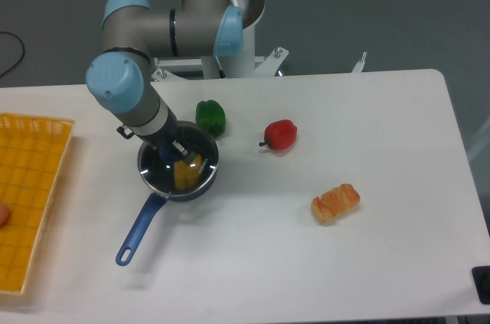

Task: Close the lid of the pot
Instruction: 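Press the glass lid down onto the saucepan rim, adjusting its seat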

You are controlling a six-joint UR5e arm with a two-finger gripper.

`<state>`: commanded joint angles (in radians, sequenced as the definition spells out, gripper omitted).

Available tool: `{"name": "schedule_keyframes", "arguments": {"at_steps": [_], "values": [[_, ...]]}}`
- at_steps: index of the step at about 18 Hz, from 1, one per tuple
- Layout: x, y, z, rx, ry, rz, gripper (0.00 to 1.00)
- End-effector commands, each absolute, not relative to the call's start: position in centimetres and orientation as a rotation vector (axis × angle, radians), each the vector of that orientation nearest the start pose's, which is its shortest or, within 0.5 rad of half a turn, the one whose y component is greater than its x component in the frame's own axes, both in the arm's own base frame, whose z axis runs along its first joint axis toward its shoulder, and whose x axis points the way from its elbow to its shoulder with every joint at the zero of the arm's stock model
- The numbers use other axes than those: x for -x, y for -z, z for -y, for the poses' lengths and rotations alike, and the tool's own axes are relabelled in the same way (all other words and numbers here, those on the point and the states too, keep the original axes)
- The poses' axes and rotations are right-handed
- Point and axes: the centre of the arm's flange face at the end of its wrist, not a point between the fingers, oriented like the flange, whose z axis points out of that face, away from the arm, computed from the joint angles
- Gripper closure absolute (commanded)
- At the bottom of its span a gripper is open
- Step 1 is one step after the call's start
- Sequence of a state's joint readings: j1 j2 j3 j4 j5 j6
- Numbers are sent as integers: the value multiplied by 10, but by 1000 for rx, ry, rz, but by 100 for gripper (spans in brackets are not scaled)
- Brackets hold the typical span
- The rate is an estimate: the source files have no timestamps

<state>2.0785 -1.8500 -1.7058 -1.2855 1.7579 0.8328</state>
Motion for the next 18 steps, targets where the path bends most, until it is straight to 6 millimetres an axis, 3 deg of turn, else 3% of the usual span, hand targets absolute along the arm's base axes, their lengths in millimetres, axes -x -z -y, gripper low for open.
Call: {"name": "schedule_keyframes", "arguments": {"at_steps": [18], "values": [[157, -295, -539, 3326, -107, -606, 64]]}}
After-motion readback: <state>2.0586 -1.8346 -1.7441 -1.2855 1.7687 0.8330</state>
